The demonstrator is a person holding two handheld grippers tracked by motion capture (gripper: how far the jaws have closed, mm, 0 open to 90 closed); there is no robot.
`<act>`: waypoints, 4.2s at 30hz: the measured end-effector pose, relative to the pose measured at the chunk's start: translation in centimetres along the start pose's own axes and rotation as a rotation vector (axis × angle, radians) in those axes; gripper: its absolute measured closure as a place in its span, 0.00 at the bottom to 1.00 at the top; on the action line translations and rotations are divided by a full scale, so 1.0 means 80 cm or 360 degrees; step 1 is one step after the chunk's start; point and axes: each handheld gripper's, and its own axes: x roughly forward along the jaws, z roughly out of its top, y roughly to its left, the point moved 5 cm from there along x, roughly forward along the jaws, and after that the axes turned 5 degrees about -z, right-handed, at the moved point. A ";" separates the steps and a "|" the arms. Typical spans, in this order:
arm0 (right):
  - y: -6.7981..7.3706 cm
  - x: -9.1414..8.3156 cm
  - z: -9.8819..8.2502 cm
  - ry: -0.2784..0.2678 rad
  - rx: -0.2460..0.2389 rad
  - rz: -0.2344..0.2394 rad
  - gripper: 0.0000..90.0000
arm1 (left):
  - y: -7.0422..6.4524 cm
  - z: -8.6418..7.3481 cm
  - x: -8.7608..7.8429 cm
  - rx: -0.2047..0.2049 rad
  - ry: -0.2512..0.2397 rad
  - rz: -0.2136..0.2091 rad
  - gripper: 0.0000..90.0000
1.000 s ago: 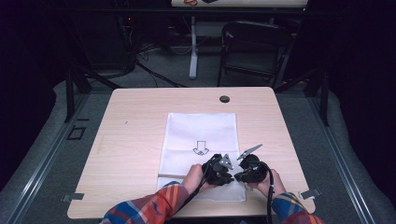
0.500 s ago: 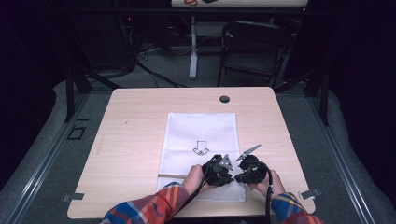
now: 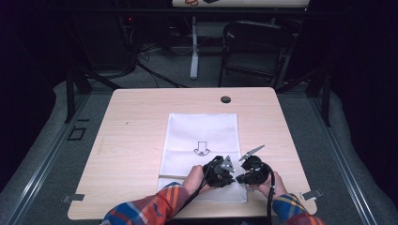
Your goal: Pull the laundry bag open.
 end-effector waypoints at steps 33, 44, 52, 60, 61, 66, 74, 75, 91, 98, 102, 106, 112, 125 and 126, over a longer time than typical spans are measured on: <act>-0.001 0.000 0.000 -0.0003 -0.0025 0.0000 1.00 | 0.010 -0.021 -0.028 -0.0060 0.0019 -0.0024 0.90; 0.001 0.000 0.000 -0.0009 0.0005 0.0007 1.00 | 0.011 -0.030 -0.036 -0.0088 0.0008 -0.0034 0.90; 0.000 -0.001 0.001 0.0018 -0.0045 0.0006 1.00 | 0.012 -0.039 -0.044 -0.0106 0.0031 -0.0028 0.90; 0.002 0.000 0.002 0.0016 -0.0086 -0.0026 1.00 | 0.011 -0.040 -0.046 -0.0118 0.0032 -0.0021 0.90; 0.003 0.001 0.003 0.0002 -0.0071 -0.0019 1.00 | 0.011 -0.040 -0.045 -0.0119 0.0031 -0.0022 0.90; -0.001 -0.001 0.004 0.0030 -0.0111 -0.0066 1.00 | 0.012 -0.037 -0.041 -0.0126 0.0025 -0.0007 0.90; -0.002 -0.002 0.003 0.0044 -0.0068 -0.0058 1.00 | 0.011 -0.037 -0.041 -0.0126 0.0022 -0.0014 0.90; -0.002 -0.002 0.003 0.0046 -0.0069 -0.0054 1.00 | 0.011 -0.038 -0.042 -0.0122 0.0031 -0.0015 0.90; 0.001 -0.003 -0.001 0.0053 -0.0082 -0.0052 1.00 | 0.011 -0.041 -0.046 -0.0126 0.0023 -0.0042 0.90; 0.007 -0.006 -0.004 0.0104 -0.0121 -0.0078 1.00 | 0.007 -0.039 -0.042 -0.0113 0.0035 -0.0067 0.90; 0.009 -0.009 0.000 0.0126 -0.0163 -0.0087 1.00 | 0.006 -0.039 -0.039 -0.0116 0.0020 -0.0090 0.90; 0.012 -0.011 0.011 0.0003 -0.0119 -0.0055 1.00 | 0.005 -0.038 -0.037 -0.0108 0.0028 -0.0096 0.90; 0.015 0.003 0.008 0.0058 -0.0153 -0.0014 1.00 | 0.005 -0.037 -0.036 -0.0108 0.0021 -0.0079 0.90; 0.012 0.004 0.004 0.0004 -0.0086 -0.0004 1.00 | 0.006 -0.038 -0.040 -0.0116 0.0040 -0.0066 0.90; 0.011 0.004 0.004 0.0017 -0.0106 -0.0006 1.00 | 0.005 -0.038 -0.040 -0.0123 0.0015 -0.0079 0.90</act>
